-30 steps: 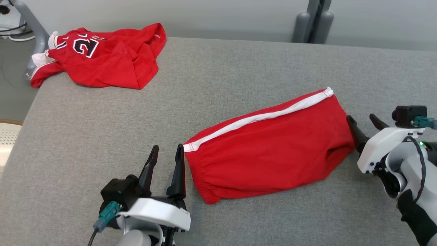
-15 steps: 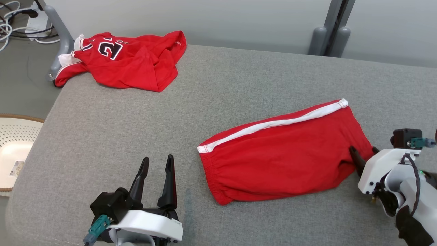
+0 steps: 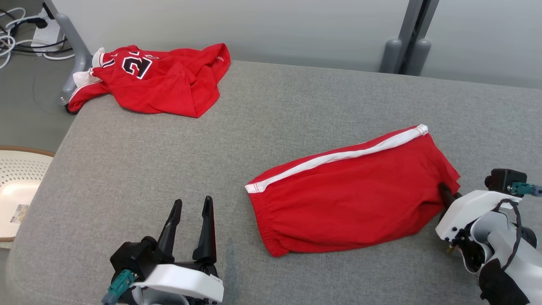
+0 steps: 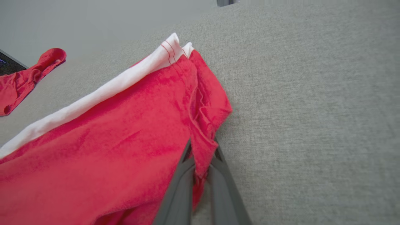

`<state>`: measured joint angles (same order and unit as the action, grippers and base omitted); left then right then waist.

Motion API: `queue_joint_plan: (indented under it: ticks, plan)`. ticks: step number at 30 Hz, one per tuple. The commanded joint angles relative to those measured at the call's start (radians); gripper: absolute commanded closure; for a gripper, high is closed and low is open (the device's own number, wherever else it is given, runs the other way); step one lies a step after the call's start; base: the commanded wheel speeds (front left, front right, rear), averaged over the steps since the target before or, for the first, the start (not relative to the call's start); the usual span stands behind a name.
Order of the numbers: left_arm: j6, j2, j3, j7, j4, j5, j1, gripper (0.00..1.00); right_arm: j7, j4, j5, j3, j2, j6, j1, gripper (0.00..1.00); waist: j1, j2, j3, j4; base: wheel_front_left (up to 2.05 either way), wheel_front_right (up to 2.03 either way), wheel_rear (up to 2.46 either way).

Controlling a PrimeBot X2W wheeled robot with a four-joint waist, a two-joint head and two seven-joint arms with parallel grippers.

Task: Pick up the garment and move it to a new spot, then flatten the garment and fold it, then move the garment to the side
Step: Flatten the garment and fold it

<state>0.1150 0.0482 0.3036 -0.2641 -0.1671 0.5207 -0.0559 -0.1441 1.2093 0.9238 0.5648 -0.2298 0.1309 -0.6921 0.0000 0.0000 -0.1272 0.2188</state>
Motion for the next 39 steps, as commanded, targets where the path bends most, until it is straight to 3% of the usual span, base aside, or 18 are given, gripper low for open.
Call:
queue_joint_plan:
  ticks: [1, 9, 20, 25, 31, 39]
  plan:
    - [-0.005, 0.005, -0.007, 0.0, -0.002, -0.007, 0.007, 0.0, -0.017, 0.005, 0.007, -0.006, -0.002, 0.0, -0.005, 1.0, 0.0, 0.0, 0.002, -0.002, 0.0, 0.0, 0.0]
    - [-0.02, 0.005, -0.012, 0.0, 0.001, -0.018, 0.027, 0.0, -0.084, -0.029, 0.066, -0.042, -0.005, 0.0, 0.025, 1.0, 0.0, 0.0, 0.028, -0.041, 0.0, 0.0, 0.0]
    - [-0.034, 0.005, 0.004, 0.0, 0.003, -0.021, 0.051, 0.0, -0.123, -0.156, 0.148, -0.12, -0.054, 0.0, 0.179, 1.0, 0.0, 0.0, 0.072, -0.14, 0.0, 0.0, 0.0]
    - [-0.03, 0.005, 0.002, 0.0, 0.007, -0.018, 0.053, 0.0, -0.122, -0.211, 0.141, -0.203, -0.06, 0.0, 0.262, 1.0, 0.0, 0.0, 0.077, -0.181, 0.0, 0.0, 0.0]
    - [-0.034, 0.005, 0.008, 0.0, -0.003, -0.019, 0.043, 0.0, -0.122, -0.21, 0.148, -0.252, -0.04, 0.0, 0.272, 1.0, 0.0, 0.0, 0.078, -0.188, 0.0, 0.0, 0.0]
    - [-0.037, 0.005, 0.012, 0.0, -0.018, -0.016, 0.027, 0.0, -0.105, -0.215, 0.116, -0.212, -0.042, 0.0, 0.191, 1.0, 0.0, 0.0, 0.094, -0.161, 0.0, 0.0, 0.0]
